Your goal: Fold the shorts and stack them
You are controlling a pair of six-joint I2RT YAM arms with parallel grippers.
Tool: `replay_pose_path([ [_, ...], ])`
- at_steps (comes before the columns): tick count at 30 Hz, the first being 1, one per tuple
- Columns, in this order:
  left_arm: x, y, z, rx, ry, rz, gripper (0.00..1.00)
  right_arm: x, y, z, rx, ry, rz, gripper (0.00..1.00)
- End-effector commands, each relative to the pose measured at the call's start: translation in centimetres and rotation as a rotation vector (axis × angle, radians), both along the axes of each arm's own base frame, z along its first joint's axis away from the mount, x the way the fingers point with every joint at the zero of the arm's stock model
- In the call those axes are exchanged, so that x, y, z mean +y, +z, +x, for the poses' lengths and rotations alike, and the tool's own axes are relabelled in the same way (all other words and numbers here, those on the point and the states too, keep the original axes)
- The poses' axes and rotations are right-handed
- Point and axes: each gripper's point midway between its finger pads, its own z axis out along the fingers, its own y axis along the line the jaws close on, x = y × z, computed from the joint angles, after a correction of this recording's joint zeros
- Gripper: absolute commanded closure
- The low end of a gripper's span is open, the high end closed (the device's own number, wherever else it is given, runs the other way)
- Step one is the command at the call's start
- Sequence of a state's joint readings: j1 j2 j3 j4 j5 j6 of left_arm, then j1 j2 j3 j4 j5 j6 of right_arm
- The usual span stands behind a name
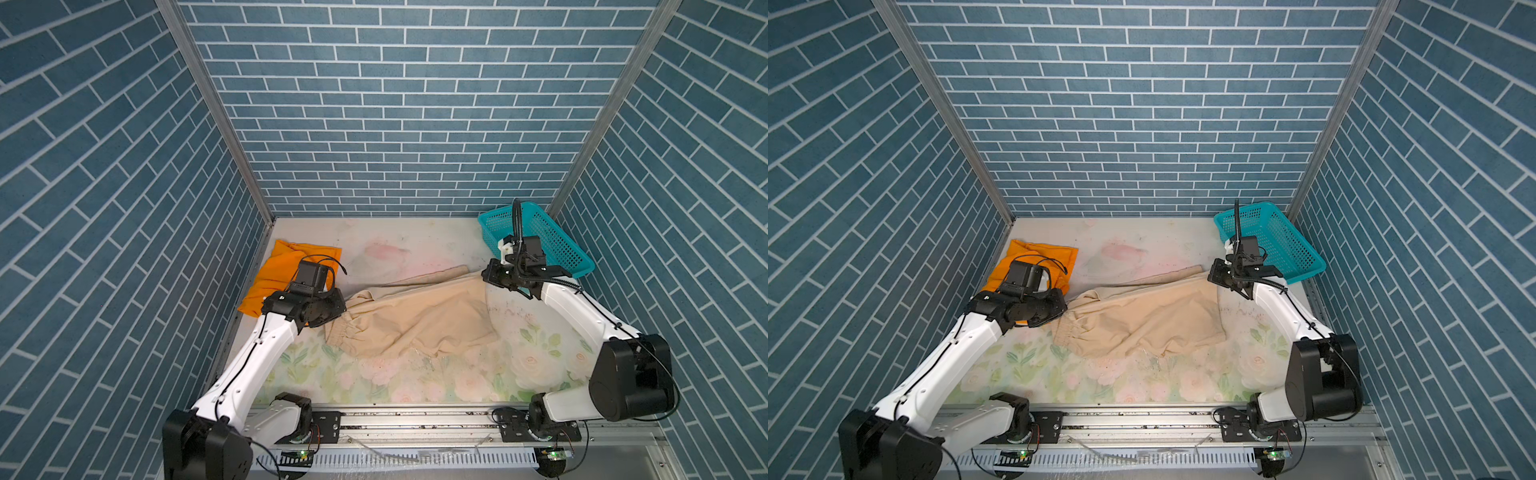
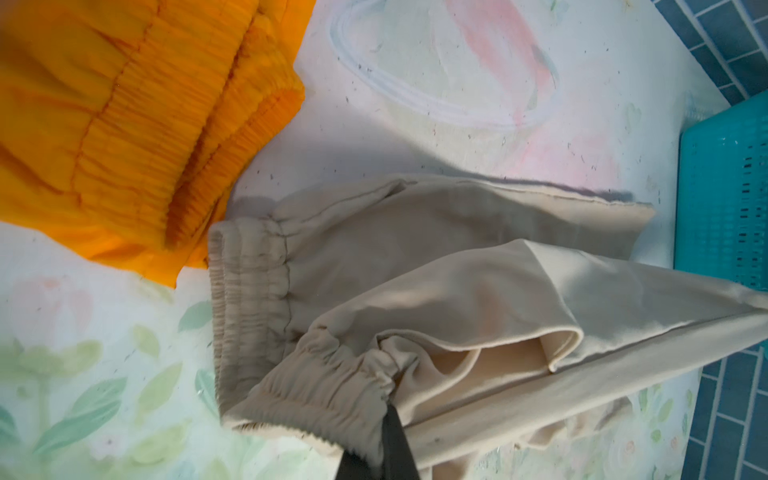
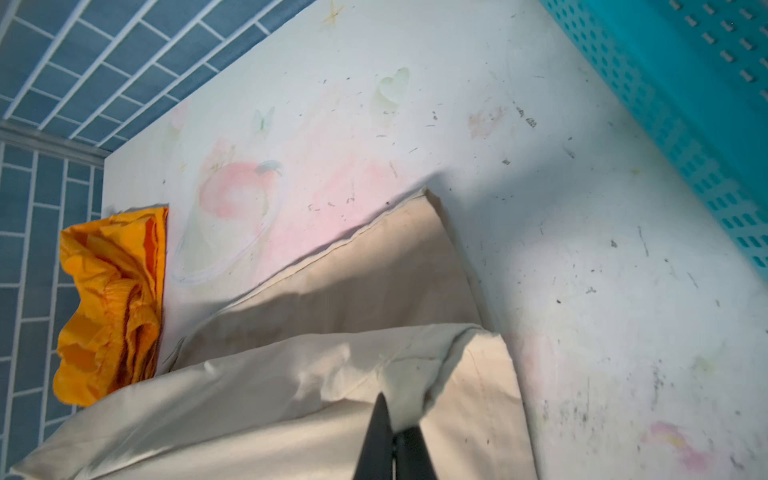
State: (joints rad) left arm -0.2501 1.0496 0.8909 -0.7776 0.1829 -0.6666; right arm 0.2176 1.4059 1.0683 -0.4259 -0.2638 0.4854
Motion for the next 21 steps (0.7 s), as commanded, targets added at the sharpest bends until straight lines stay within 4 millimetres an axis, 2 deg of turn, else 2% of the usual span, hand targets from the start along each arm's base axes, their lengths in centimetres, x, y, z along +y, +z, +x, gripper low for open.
replay_pose_path([
  [1, 3.5, -2.8, -3.9, 0.132, 0.093, 0.129, 0.91, -3.7, -0.1, -0.4, 0.038, -0.043, -0.189, 1.0],
  [7, 3.7, -5.5, -2.0, 0.161, 0.107, 0.129, 0.86, -2.6, -2.9, 4.6, 0.087, -0.002, -0.211, 1.0],
  [9, 3.7, -6.2, -1.1, 0.163, 0.112, 0.122, 0.77, -1.7, -4.1, 6.7, 0.098, 0.015, -0.198, 1.0],
  [12, 4.0, -6.9, -0.2, 0.157, 0.117, 0.138, 0.76, -0.6, -5.8, 9.1, 0.113, 0.035, -0.172, 1.0],
  [14, 4.4, -7.1, 0.1, 0.153, 0.117, 0.152, 0.66, 0.1, -6.7, 10.2, 0.12, 0.052, -0.165, 1.0],
  [16, 4.8, -7.3, 0.2, 0.156, 0.128, 0.167, 0.64, 1.3, -7.3, 10.9, 0.115, 0.081, -0.158, 1.0],
  [18, 5.4, -7.3, 0.1, 0.157, 0.142, 0.171, 0.5, 2.9, -7.7, 11.3, 0.108, 0.126, -0.146, 1.0],
  [20, 5.8, -7.2, 0.1, 0.153, 0.159, 0.17, 0.49, 4.6, -7.5, 11.3, 0.093, 0.175, -0.139, 0.99],
  [21, 5.9, -7.1, 0.2, 0.146, 0.159, 0.164, 0.47, 5.3, -7.2, 11.3, 0.079, 0.194, -0.137, 0.91],
])
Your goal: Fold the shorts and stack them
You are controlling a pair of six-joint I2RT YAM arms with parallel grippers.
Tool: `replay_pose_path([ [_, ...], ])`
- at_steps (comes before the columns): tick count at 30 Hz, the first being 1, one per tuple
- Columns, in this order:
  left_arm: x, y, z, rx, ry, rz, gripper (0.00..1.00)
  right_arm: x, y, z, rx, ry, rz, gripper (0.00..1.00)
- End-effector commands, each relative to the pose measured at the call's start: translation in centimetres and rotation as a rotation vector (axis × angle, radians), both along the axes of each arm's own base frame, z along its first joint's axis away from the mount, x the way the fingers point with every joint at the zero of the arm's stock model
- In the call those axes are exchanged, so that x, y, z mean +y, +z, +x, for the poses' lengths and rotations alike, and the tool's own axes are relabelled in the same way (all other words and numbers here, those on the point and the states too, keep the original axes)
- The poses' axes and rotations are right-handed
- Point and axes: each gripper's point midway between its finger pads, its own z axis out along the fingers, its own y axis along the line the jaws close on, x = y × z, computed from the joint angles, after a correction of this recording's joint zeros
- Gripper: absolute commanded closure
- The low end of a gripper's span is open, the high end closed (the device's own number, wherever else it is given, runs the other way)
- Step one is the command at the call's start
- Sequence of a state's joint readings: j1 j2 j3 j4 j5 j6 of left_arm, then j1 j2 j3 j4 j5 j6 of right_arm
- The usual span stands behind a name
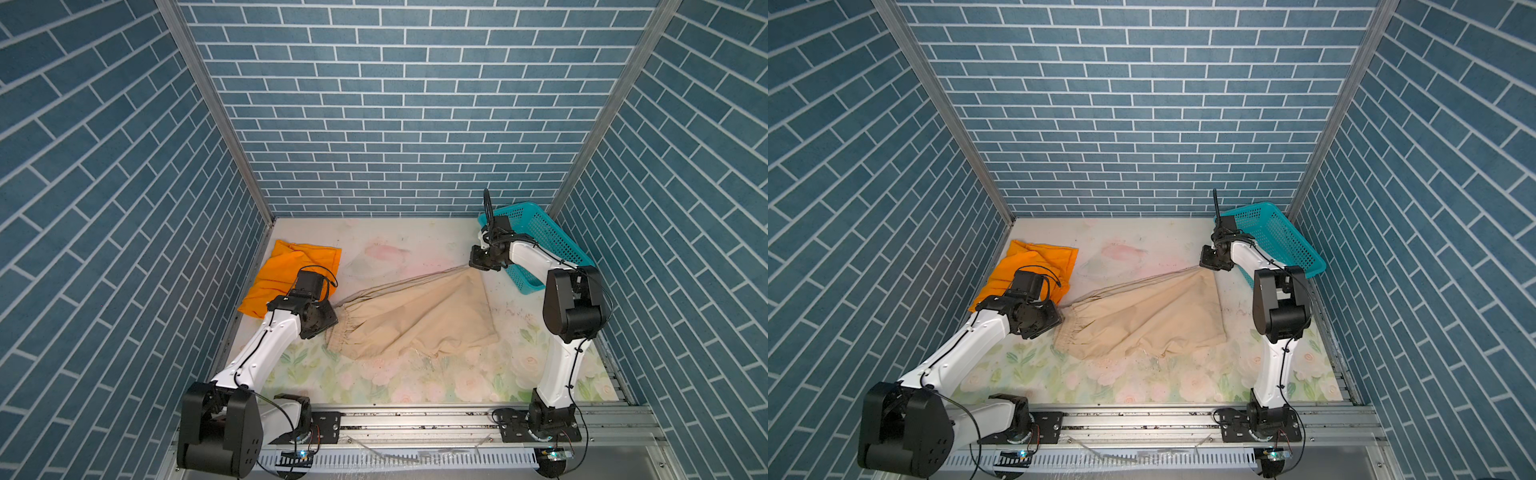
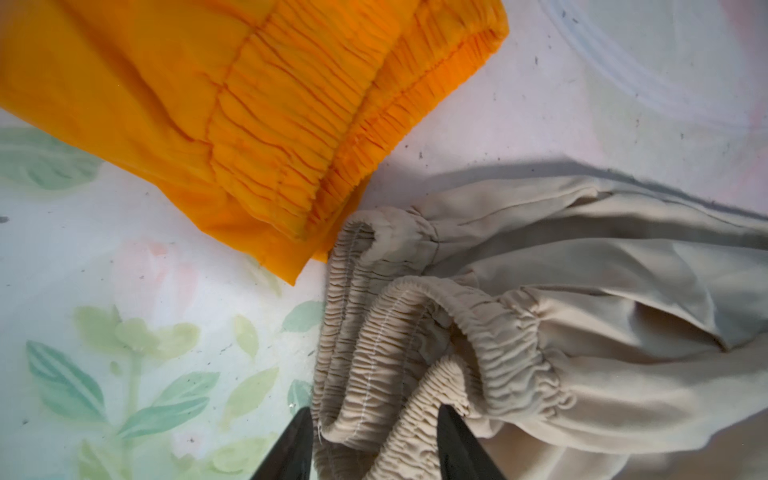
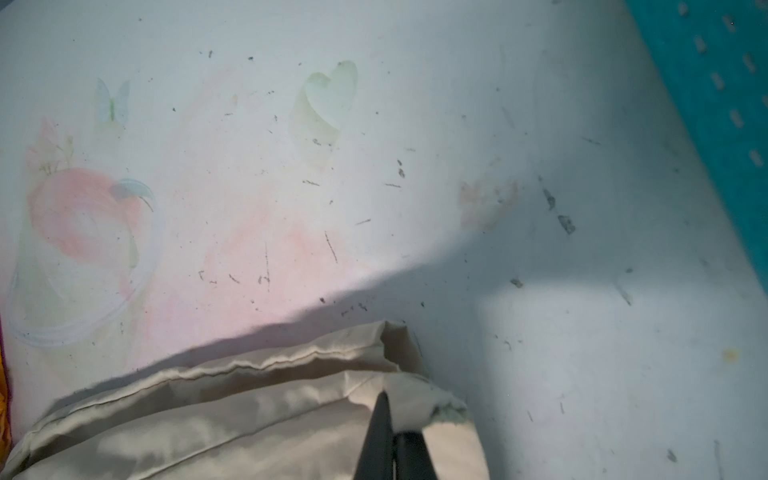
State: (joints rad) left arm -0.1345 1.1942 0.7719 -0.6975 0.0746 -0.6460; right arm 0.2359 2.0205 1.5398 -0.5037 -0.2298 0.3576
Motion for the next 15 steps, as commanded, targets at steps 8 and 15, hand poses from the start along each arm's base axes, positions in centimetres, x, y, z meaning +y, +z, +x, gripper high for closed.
replay_pose_path([
  [8, -0.1, 4.3, 0.7, -0.146, -0.044, -0.029, 0.0, 3.5, 5.0, -0.1, -0.142, 0.112, 0.017, 0.51],
  [15, -3.7, 4.7, 1.1, -0.192, -0.191, -0.11, 0.0, 2.0, 6.9, -2.7, -0.138, 0.099, 0.021, 0.45],
])
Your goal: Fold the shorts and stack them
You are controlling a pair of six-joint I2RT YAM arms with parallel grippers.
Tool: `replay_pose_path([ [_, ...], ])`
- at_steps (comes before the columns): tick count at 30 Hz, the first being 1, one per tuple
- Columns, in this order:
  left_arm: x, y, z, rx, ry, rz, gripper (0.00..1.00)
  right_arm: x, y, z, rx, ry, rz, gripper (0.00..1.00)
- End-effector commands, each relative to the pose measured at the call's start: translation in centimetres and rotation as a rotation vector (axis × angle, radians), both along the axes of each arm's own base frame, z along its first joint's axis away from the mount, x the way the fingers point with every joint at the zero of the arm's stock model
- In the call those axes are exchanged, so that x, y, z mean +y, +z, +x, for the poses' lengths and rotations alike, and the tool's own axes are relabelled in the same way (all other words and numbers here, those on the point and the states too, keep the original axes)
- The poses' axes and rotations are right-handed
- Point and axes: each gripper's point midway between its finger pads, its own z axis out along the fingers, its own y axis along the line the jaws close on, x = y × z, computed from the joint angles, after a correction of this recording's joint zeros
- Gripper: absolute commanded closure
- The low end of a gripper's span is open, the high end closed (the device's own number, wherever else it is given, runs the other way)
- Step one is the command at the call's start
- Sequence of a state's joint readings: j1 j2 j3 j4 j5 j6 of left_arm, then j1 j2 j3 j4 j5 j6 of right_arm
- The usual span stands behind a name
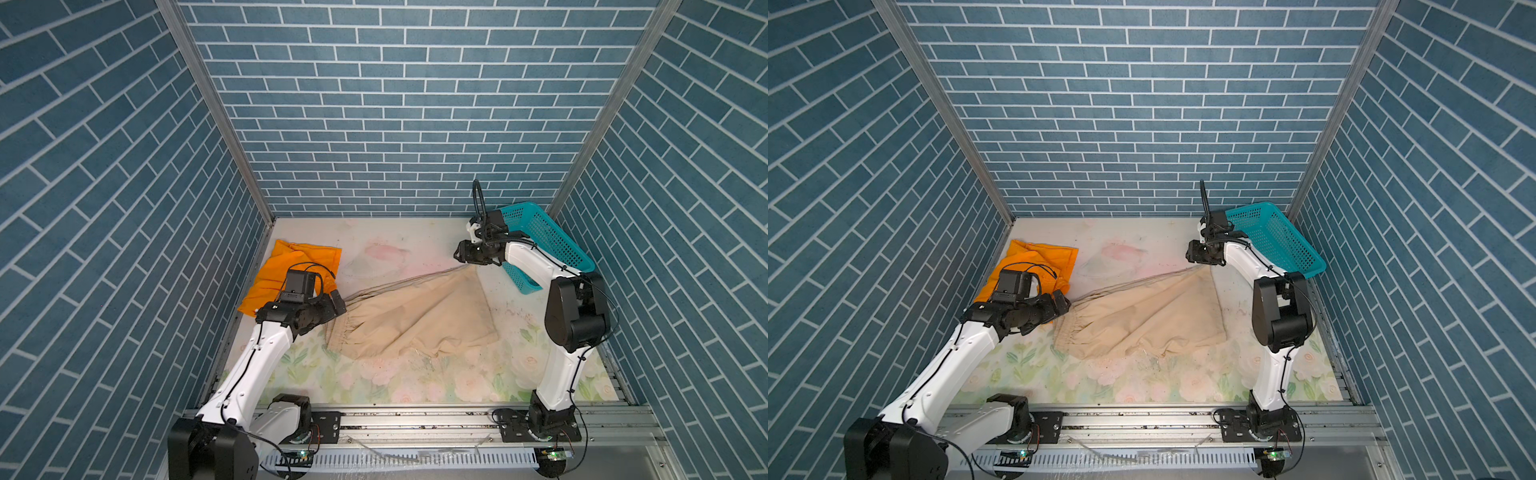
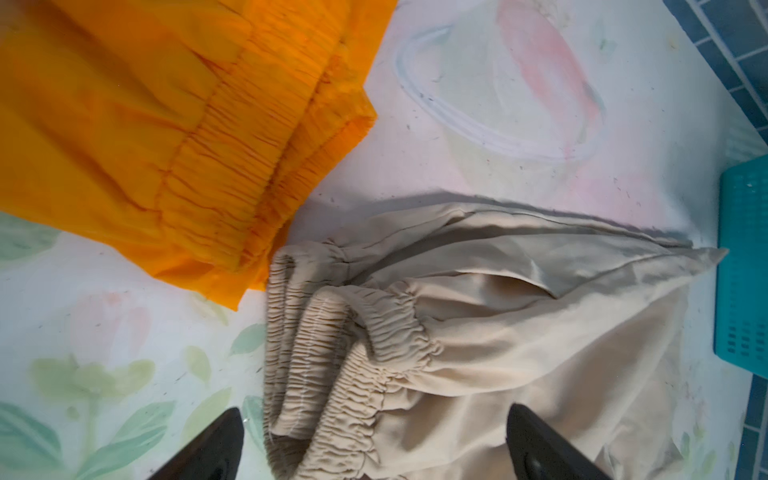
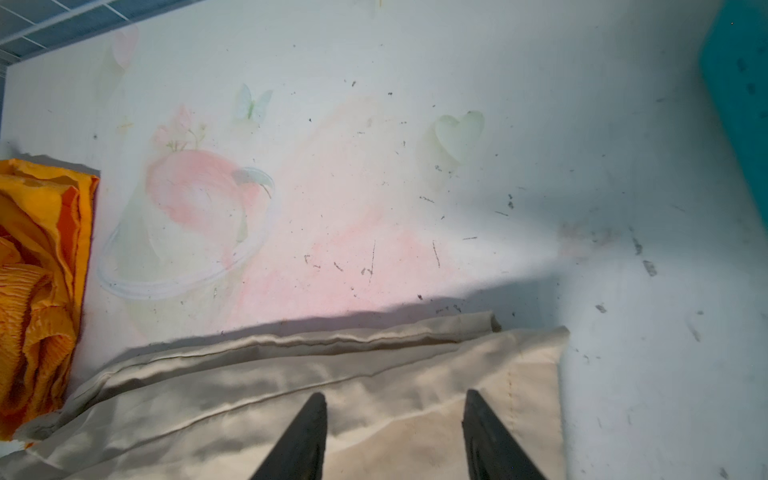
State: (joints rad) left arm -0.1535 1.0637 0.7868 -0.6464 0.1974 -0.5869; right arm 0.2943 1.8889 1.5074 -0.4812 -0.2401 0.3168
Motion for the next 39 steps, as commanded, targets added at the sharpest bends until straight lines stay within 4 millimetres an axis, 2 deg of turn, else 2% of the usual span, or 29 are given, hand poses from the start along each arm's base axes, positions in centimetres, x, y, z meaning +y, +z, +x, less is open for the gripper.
replay_pose_path([
  [1, -0.5, -0.5, -0.1, 0.013, -0.058, 0.03, 0.0, -1.0, 1.4, -2.0, -0.002, -0.002, 0.0, 0.45],
  [4, 0.1, -1.9, 0.1, 0.049, -0.041, 0.067, 0.0, -1.3, 0.6, -3.9, 0.027, 0.006, 0.013, 0.45],
  [8, -0.8, -2.1, 2.5, 0.012, -0.058, 0.036, 0.0, -1.0, -1.0, -6.6, 0.07, 0.05, 0.045, 0.45],
  [10, -1.3, -2.1, 3.7, 0.002, -0.07, 0.023, 0.08, -1.0, -1.9, -7.7, 0.09, 0.067, 0.045, 0.46],
  [14, -2.0, -3.1, 4.5, 0.036, -0.109, 0.015, 0.36, -0.8, -2.6, -9.1, 0.105, 0.082, 0.056, 0.48],
  [20, -1.5, -3.8, 4.5, 0.058, -0.123, 0.058, 0.38, -0.2, -2.9, -9.1, 0.105, 0.079, 0.085, 0.48],
  [21, -1.5, -4.0, 4.5, 0.064, -0.121, 0.063, 0.45, 0.0, -3.0, -9.0, 0.108, 0.081, 0.089, 0.48],
  [25, -1.1, -5.1, 4.4, 0.135, -0.124, 0.09, 0.88, 0.7, -2.8, -8.7, 0.101, 0.098, 0.107, 0.48],
  [28, -0.3, -5.3, 4.1, 0.19, -0.12, 0.134, 1.0, 1.2, -2.7, -8.5, 0.092, 0.122, 0.109, 0.48],
  [36, 2.7, -2.6, 2.0, 0.264, -0.046, 0.225, 1.0, 1.6, -4.5, -7.6, 0.114, 0.131, 0.07, 0.48],
  [39, 3.2, -2.3, 1.5, 0.258, -0.019, 0.219, 0.99, 1.9, -5.4, -6.7, 0.116, 0.134, 0.064, 0.48],
])
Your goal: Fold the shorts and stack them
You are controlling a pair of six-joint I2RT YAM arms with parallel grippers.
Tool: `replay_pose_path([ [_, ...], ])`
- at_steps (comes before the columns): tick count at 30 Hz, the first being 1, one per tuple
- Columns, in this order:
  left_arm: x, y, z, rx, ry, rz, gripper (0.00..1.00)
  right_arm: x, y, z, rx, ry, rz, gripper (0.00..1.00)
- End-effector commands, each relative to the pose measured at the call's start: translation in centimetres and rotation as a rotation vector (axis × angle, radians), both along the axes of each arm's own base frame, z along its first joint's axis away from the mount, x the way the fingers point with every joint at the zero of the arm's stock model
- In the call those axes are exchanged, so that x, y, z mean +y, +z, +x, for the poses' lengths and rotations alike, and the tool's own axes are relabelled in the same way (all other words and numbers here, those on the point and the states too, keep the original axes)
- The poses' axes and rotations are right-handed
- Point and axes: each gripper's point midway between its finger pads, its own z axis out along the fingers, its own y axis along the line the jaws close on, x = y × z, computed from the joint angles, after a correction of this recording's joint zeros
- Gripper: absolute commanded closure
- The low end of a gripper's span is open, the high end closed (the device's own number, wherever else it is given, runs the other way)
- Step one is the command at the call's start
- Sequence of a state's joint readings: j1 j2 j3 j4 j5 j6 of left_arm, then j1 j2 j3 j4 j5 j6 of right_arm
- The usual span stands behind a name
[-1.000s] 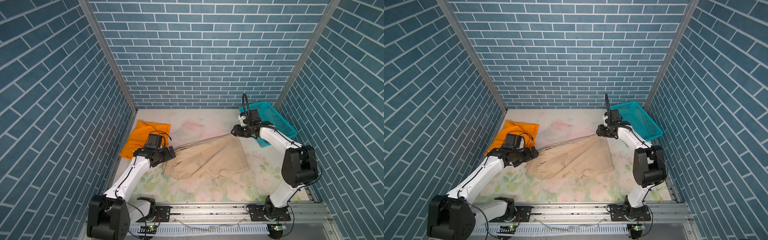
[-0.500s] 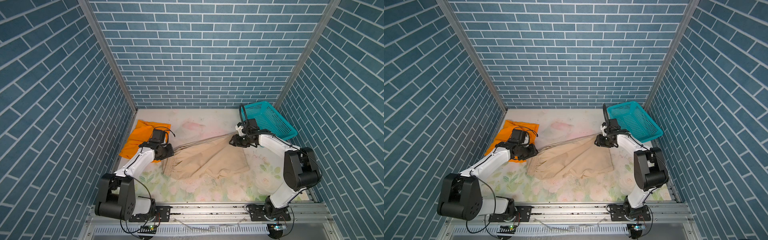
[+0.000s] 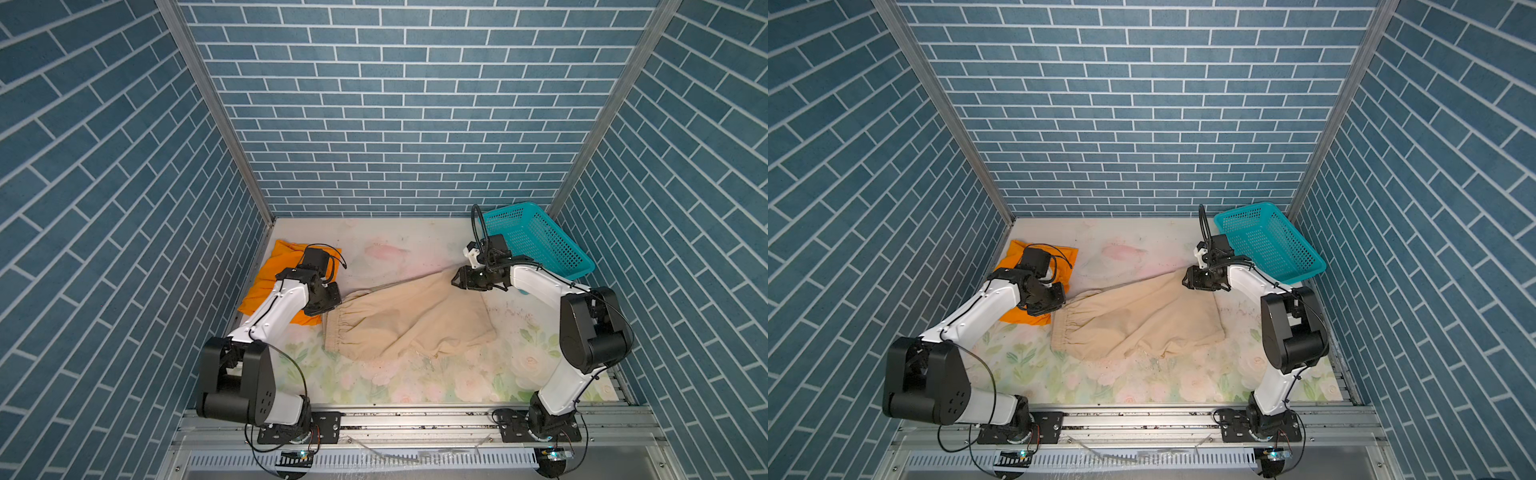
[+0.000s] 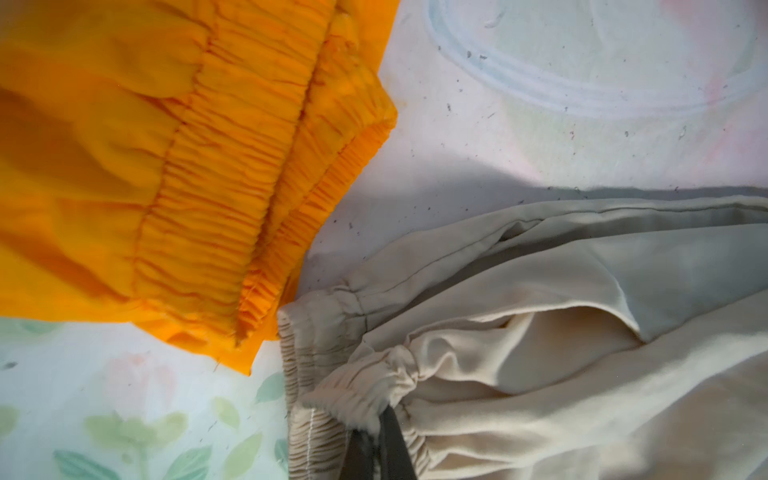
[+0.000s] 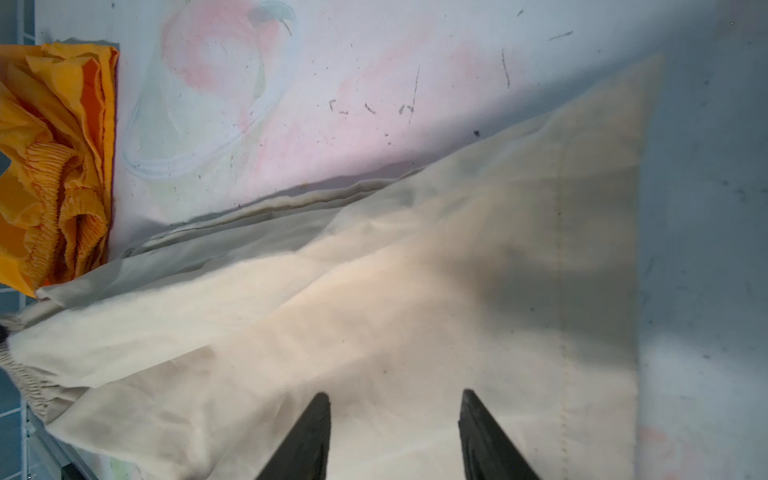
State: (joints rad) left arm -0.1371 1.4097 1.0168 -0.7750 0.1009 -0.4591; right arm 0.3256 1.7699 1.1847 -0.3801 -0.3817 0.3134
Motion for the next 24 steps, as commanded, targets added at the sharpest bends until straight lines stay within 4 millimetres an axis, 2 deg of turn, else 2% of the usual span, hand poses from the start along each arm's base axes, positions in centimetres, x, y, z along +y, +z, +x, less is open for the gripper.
replay_pose_path([
  [1, 1.7, 0.1, -1.9, 0.051, 0.044, 0.053, 0.94, 0.5, -1.0, 1.4, -0.014, 0.026, -0.017, 0.48],
  [2, 1.8, -0.3, -2.1, 0.059, 0.05, 0.056, 0.8, 0.7, -1.3, 1.7, -0.01, 0.028, -0.018, 0.48],
  [3, 2.0, -0.7, -2.2, 0.067, 0.057, 0.059, 0.71, 0.8, -1.7, 1.8, -0.004, 0.032, -0.019, 0.48],
  [4, 2.3, -1.0, -2.3, 0.074, 0.067, 0.068, 0.7, 0.9, -1.9, 2.2, -0.004, 0.034, -0.021, 0.48],
  [5, 2.6, -1.4, -2.4, 0.077, 0.075, 0.075, 0.65, 1.0, -2.2, 2.4, -0.001, 0.034, -0.026, 0.48],
  [6, 3.0, -1.7, -2.5, 0.085, 0.086, 0.074, 0.53, 1.0, -2.5, 2.6, 0.002, 0.036, -0.03, 0.48],
  [7, 3.4, -1.8, -2.7, 0.098, 0.102, 0.074, 0.32, 1.1, -2.7, 2.7, 0.008, 0.039, -0.034, 0.48],
  [8, 3.8, -1.6, -2.7, 0.095, 0.114, 0.079, 0.03, 1.0, -2.9, 2.7, 0.018, 0.042, -0.04, 0.48],
  [10, 3.6, -0.1, -2.5, 0.07, 0.115, 0.06, 0.0, 0.9, -2.4, 2.2, 0.031, 0.046, -0.042, 0.47],
  [12, 1.8, 2.5, -2.0, 0.015, 0.086, -0.026, 0.0, -0.2, -1.1, 1.5, 0.025, 0.014, -0.08, 0.46],
  [14, -1.2, 5.8, -1.4, -0.081, 0.022, -0.109, 0.0, -2.3, 0.3, 0.4, 0.025, -0.053, -0.135, 0.44],
  [16, -4.3, 7.4, -1.2, -0.131, -0.048, -0.196, 0.0, -4.5, 0.9, -1.2, 0.07, -0.12, -0.16, 0.42],
  [18, -6.7, 7.2, -1.2, -0.143, -0.091, -0.244, 0.0, -6.9, 0.8, -3.2, 0.131, -0.194, -0.173, 0.42],
  [19, -7.8, 6.4, -1.3, -0.146, -0.111, -0.262, 0.0, -8.1, 0.4, -4.5, 0.162, -0.232, -0.18, 0.41],
  [22, -9.2, 3.1, -1.7, -0.119, -0.123, -0.289, 0.0, -10.7, -0.6, -7.9, 0.22, -0.334, -0.187, 0.4],
  [24, -9.2, 1.3, -1.9, -0.109, -0.112, -0.292, 0.0, -11.3, -1.2, -10.1, 0.253, -0.384, -0.167, 0.39],
])
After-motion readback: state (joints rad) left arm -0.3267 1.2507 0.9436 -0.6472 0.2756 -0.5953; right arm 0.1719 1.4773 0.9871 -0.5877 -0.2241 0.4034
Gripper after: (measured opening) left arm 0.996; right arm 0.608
